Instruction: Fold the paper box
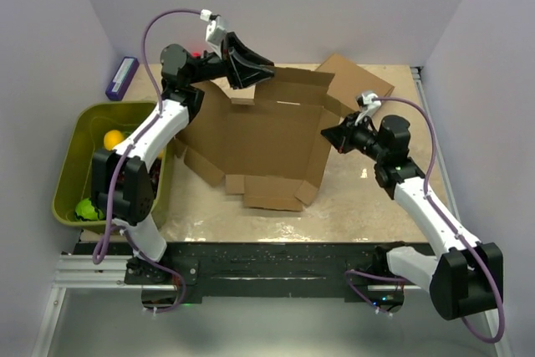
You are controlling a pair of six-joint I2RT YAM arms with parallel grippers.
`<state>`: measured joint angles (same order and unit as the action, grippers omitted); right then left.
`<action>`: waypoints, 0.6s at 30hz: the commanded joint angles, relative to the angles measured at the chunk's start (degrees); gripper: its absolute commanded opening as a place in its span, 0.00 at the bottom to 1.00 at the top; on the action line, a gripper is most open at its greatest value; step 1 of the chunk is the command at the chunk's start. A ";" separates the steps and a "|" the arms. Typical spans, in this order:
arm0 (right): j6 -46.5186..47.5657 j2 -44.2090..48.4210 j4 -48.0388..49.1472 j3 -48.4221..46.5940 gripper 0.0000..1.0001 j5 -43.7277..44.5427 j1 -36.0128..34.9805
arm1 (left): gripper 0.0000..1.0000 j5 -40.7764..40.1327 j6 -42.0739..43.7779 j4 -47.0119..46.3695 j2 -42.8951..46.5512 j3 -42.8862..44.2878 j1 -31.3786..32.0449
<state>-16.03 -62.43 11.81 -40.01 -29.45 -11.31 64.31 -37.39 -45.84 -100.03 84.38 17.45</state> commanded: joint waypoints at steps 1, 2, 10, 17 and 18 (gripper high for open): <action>3.89 2.14 -5.73 -6.64 0.00 2.29 0.15 | 0.56 -0.32 3.09 0.04 5.63 0.08 -0.84; 4.16 2.23 -8.36 -7.62 0.00 2.73 0.06 | 0.64 -0.85 7.11 2.06 6.24 0.17 -0.93; 11.01 -1.71 -25.59 -24.99 0.00 9.57 -0.99 | 0.90 -18.49 34.73 29.57 18.89 0.79 -0.93; 18.75 -10.41 -43.52 -40.92 0.00 16.78 -6.70 | 0.96 -29.41 54.23 41.52 25.76 0.08 6.44; 19.45 -11.12 -44.50 -42.07 0.00 17.84 -7.75 | 0.96 -30.12 55.31 43.63 25.76 0.35 7.76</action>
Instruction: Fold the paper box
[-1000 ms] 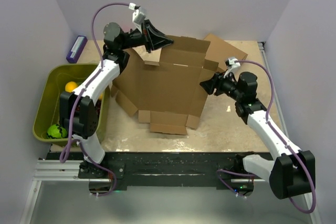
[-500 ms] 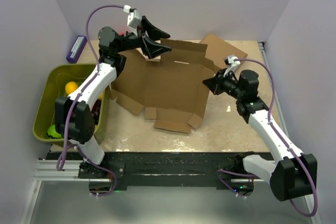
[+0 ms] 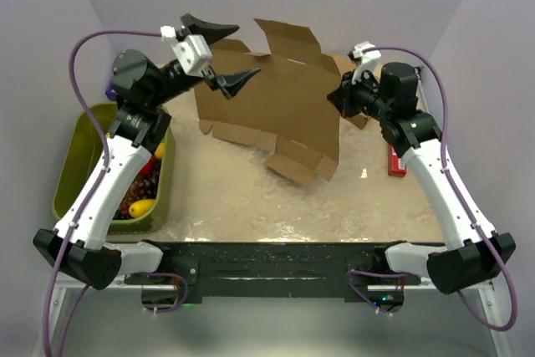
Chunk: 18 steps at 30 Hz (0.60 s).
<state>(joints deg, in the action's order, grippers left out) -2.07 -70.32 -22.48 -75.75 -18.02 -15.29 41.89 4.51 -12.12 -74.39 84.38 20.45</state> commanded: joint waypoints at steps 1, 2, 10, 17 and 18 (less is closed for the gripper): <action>5.58 -3.94 -10.82 -7.65 0.00 7.20 -5.09 | 0.96 -7.70 14.20 10.53 0.12 0.70 6.78; 5.58 -4.73 -11.09 -8.27 0.00 7.65 -5.54 | 0.96 -7.70 15.25 10.97 -0.23 1.31 7.58; 6.90 -5.00 -12.32 -9.33 0.00 5.72 -8.17 | 0.97 -5.77 17.90 19.32 -7.34 7.98 13.73; 7.87 -3.86 -12.59 -7.58 0.00 5.19 -8.79 | 0.95 -9.72 22.20 24.60 -14.11 14.85 19.89; 7.95 -3.77 -12.59 -7.23 0.00 5.10 -8.79 | 0.95 -10.24 22.47 24.69 -14.46 15.20 20.42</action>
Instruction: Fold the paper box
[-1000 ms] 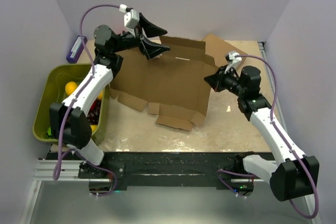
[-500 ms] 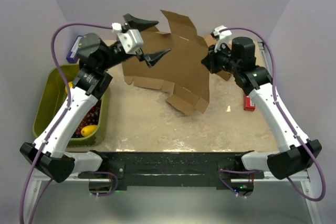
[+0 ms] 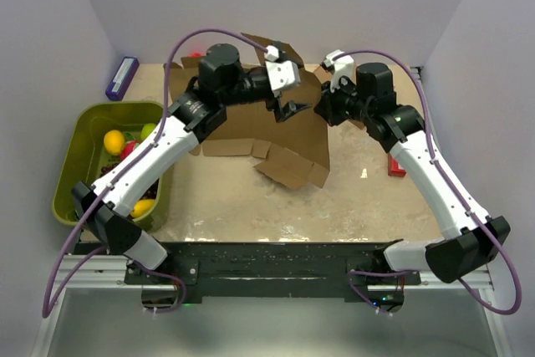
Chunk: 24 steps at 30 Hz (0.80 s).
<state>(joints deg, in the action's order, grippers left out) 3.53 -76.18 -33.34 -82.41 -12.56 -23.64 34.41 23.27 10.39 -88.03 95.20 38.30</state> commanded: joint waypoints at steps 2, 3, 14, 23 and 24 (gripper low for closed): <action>2.62 2.53 -1.73 -0.30 0.00 -0.71 -0.44 | 0.94 -3.04 3.98 2.79 -2.05 5.43 2.74; 2.80 2.79 -1.73 -0.12 0.00 -0.98 -0.44 | 0.94 -3.04 3.98 3.05 -2.49 5.87 2.83; 3.15 2.79 -1.99 0.15 0.00 -2.47 -0.62 | 0.61 -3.39 5.30 7.27 -7.15 10.18 3.62; 4.47 3.06 -2.08 0.76 0.00 -3.70 -1.23 | 0.47 -1.54 6.53 12.89 -11.37 14.75 3.80; 4.64 3.23 -2.08 0.94 0.00 -3.96 -1.41 | 0.50 -1.46 6.70 13.51 -11.81 15.36 3.88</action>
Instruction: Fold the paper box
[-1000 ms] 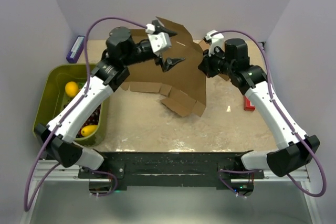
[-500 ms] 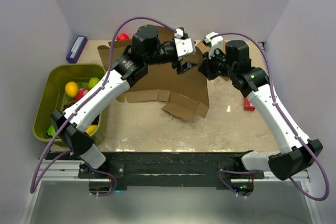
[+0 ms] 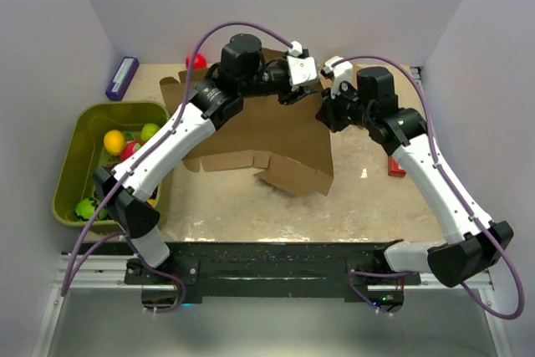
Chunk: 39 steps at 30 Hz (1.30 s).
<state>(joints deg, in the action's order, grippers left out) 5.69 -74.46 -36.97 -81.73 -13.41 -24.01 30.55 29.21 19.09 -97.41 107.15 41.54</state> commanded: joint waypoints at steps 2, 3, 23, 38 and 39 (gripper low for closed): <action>2.83 1.59 1.46 0.35 0.00 -3.46 -1.13 | 0.59 2.15 1.20 6.30 -3.14 4.55 0.56; 2.83 1.68 1.38 0.35 0.00 -3.47 -1.04 | 0.60 1.72 1.37 6.74 -3.23 4.82 0.56; 1.78 2.56 2.96 0.87 0.00 2.25 -1.21 | 0.20 -1.54 3.39 9.82 -1.12 1.48 0.65; 0.90 0.89 3.40 1.05 0.01 2.42 -1.13 | 0.15 -4.79 4.89 6.39 3.45 -4.15 1.26; 0.90 0.89 3.31 1.14 0.01 2.42 -1.13 | 0.15 -4.88 5.15 6.83 3.45 -3.97 1.26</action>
<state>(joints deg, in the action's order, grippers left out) 6.20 -73.76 -35.68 -80.34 -12.99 -25.61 26.09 34.48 24.88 -96.79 102.83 42.52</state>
